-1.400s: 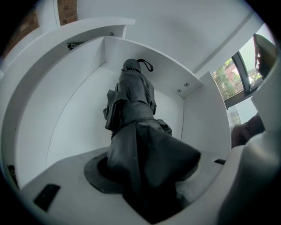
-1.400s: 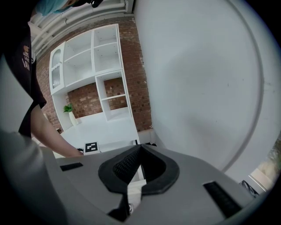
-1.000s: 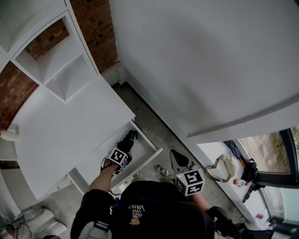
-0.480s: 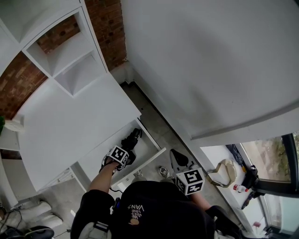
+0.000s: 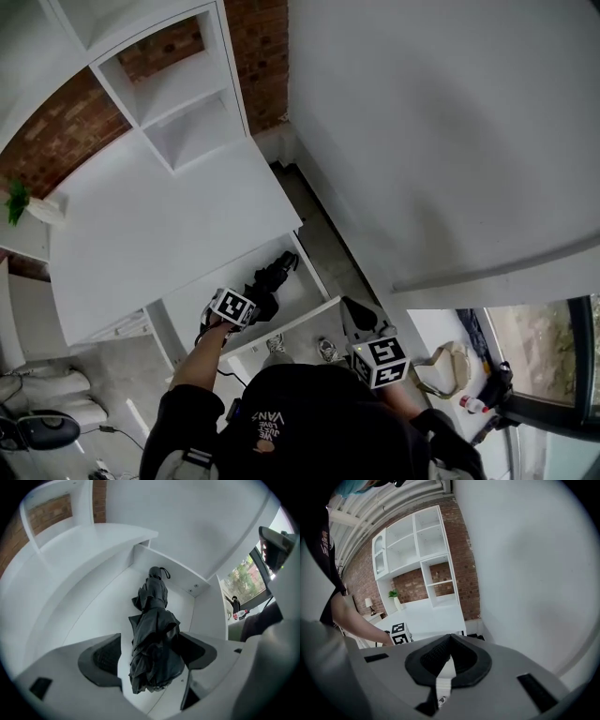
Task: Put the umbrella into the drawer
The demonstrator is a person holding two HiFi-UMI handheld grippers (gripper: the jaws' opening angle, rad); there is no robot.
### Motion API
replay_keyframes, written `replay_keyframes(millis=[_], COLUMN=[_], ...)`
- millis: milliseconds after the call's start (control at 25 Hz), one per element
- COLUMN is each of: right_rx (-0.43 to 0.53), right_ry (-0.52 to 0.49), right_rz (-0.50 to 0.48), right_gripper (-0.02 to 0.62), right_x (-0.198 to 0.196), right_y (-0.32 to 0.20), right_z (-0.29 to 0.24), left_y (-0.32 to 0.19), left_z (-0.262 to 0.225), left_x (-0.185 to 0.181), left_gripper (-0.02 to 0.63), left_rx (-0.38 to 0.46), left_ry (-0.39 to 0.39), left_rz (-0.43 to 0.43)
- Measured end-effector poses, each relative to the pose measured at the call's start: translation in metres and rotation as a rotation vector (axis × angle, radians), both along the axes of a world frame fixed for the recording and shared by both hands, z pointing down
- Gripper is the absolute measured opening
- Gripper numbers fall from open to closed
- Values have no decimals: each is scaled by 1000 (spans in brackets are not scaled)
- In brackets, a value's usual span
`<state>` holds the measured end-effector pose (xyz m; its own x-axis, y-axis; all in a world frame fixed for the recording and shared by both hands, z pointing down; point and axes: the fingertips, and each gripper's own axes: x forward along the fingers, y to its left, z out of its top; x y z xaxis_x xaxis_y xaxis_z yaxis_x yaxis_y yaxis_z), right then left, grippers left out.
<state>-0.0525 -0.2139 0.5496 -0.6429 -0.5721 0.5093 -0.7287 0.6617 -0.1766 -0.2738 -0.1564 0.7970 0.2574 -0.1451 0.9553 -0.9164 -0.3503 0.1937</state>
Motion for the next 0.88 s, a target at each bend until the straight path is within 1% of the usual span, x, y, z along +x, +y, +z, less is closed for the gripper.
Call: replay_keyframes(millis=[200,320,480,720,880], right_rx=[-1,5,8,13,26], right_ry=[-17,-27,-42,-53,-59], right_rz=[-83,-127,-174,-239,-284], right_gripper=[-2,-2,-2,-2,-2], right_x=[-9,-12,-16,-18,-20], right_y=[4,6,10,18,22], right_z=[0,-1,-4,-6,-8], left_y=[2,3,8,21,31], left_z=[-33,-55,-84,-132,-162], left_x=[-8,-13,-14,-6,1], left_gripper=[362,360,357,333,302], left_rx=[109,192,301,464,559], left_ry=[-26,-40,-22,-5,-3], left_rz=[-87,-167,-276,-406,-476])
